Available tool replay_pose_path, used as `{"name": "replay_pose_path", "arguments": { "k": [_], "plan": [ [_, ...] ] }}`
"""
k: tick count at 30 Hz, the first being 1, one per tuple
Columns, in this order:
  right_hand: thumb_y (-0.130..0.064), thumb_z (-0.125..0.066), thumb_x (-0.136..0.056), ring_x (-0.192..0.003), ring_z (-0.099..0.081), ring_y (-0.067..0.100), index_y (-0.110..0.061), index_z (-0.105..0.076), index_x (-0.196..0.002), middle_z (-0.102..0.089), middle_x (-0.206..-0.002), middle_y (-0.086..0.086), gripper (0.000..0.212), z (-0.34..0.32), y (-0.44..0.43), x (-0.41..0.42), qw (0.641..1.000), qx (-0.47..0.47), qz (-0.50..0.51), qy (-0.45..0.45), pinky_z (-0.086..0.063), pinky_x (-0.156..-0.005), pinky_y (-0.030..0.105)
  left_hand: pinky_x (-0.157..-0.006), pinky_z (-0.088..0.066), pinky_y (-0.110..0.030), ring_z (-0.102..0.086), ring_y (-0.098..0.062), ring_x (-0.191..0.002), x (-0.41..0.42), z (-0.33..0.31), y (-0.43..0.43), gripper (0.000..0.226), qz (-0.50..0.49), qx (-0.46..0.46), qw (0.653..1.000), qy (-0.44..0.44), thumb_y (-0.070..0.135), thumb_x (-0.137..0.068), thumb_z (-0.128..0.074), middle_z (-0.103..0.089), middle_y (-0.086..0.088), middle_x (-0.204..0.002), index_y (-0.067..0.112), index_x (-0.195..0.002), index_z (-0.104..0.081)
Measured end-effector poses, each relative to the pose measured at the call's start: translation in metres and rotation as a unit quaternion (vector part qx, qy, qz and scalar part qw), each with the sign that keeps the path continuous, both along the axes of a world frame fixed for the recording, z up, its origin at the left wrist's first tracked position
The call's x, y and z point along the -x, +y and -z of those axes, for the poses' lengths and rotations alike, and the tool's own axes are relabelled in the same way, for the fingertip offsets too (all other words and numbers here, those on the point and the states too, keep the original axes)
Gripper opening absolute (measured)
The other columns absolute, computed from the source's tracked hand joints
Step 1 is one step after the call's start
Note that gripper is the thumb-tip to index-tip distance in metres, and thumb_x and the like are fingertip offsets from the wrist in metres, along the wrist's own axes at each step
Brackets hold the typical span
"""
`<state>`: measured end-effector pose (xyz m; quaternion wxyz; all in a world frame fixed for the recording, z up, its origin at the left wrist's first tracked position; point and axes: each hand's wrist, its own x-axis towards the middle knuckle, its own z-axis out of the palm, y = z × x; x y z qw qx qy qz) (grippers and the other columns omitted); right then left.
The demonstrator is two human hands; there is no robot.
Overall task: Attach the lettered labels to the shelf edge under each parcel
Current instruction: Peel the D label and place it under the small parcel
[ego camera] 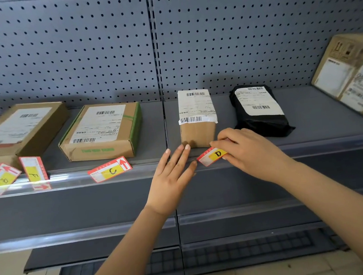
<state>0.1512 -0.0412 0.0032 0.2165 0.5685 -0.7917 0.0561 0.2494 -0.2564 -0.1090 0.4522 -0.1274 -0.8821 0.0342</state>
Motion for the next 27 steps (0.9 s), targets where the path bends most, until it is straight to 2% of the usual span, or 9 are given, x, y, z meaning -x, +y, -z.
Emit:
{"name": "replay_pose_path", "arguments": {
  "k": [3, 7, 10, 13, 17, 21, 24, 27],
  "plan": [
    [-0.007, -0.071, -0.08, -0.081, -0.055, 0.025, -0.007, -0.061, -0.12, -0.053, -0.109, 0.008, 0.041, 0.005, -0.004, -0.001, 0.999, -0.009, -0.002, -0.032, -0.052, -0.065, 0.04, -0.115, -0.03, -0.052, -0.044, -0.033, -0.136, 0.0, 0.002, 0.0, 0.044, -0.007, 0.002, 1.0, -0.008, 0.011, -0.084, -0.077, -0.048, -0.02, -0.143, 0.012, -0.121, -0.054],
    [-0.012, -0.063, -0.085, -0.09, -0.055, 0.02, -0.008, -0.059, -0.124, -0.051, -0.114, 0.005, 0.04, 0.009, -0.004, -0.007, 0.998, -0.007, 0.009, -0.055, -0.051, -0.074, 0.034, -0.115, -0.03, -0.052, -0.043, -0.033, -0.136, 0.001, 0.001, -0.001, 0.042, -0.01, 0.003, 1.0, -0.015, 0.013, -0.085, -0.076, -0.048, -0.019, -0.144, 0.012, -0.121, -0.054],
    [-0.012, -0.066, -0.081, -0.086, -0.055, 0.021, -0.007, -0.063, -0.116, -0.055, -0.108, 0.005, 0.036, 0.01, -0.001, -0.011, 0.999, 0.005, 0.026, -0.038, -0.05, -0.074, 0.036, -0.114, -0.032, -0.052, -0.045, -0.031, -0.135, 0.0, -0.002, 0.001, 0.032, -0.012, -0.001, 1.0, -0.013, 0.018, -0.089, -0.072, -0.05, -0.018, -0.143, 0.012, -0.117, -0.057],
    [-0.013, -0.069, -0.078, -0.091, -0.057, 0.025, -0.009, -0.066, -0.112, -0.057, -0.11, 0.007, 0.035, 0.011, 0.003, -0.014, 0.998, 0.021, 0.043, -0.035, -0.049, -0.08, 0.038, -0.112, -0.034, -0.053, -0.048, -0.028, -0.133, -0.005, -0.008, 0.004, 0.023, -0.015, -0.009, 1.0, -0.014, 0.021, -0.093, -0.066, -0.052, -0.015, -0.141, 0.01, -0.113, -0.065],
    [-0.014, -0.069, -0.078, -0.095, -0.056, 0.025, -0.011, -0.065, -0.116, -0.057, -0.113, 0.006, 0.038, 0.008, 0.001, -0.023, 0.997, 0.031, 0.052, -0.037, -0.045, -0.084, 0.035, -0.112, -0.034, -0.049, -0.053, -0.024, -0.13, -0.016, -0.02, 0.005, 0.03, -0.001, -0.027, 0.999, -0.027, 0.026, -0.093, -0.062, -0.057, -0.01, -0.138, 0.013, -0.12, -0.059],
    [-0.014, -0.069, -0.078, -0.093, -0.054, 0.024, -0.012, -0.066, -0.111, -0.057, -0.111, 0.005, 0.034, 0.006, -0.011, -0.047, 0.995, 0.068, 0.051, -0.057, -0.043, -0.086, 0.035, -0.113, -0.034, -0.041, -0.057, -0.02, -0.119, -0.045, -0.039, 0.012, 0.034, -0.008, -0.122, 0.992, -0.02, 0.023, -0.089, -0.067, -0.064, -0.004, -0.125, 0.011, -0.121, -0.064],
    [-0.016, -0.066, -0.081, -0.096, -0.054, 0.021, -0.014, -0.065, -0.112, -0.057, -0.109, 0.001, 0.032, 0.009, -0.029, -0.074, 0.991, 0.088, 0.045, -0.087, -0.043, -0.087, 0.035, -0.103, -0.04, -0.034, -0.056, -0.018, -0.108, -0.08, -0.053, 0.014, 0.032, -0.037, -0.19, 0.981, -0.01, 0.024, -0.089, -0.066, -0.065, -0.001, -0.115, 0.012, -0.119, -0.063],
    [-0.017, -0.068, -0.08, -0.098, -0.054, 0.019, -0.014, -0.066, -0.113, -0.057, -0.106, 0.0, 0.033, 0.009, -0.055, -0.106, 0.983, 0.132, 0.032, -0.122, -0.043, -0.087, 0.032, -0.094, -0.039, -0.027, -0.055, -0.017, -0.105, -0.118, -0.059, 0.003, 0.033, -0.114, -0.254, 0.96, -0.022, 0.025, -0.089, -0.067, -0.064, -0.001, -0.115, 0.014, -0.12, -0.062]
  ]
}}
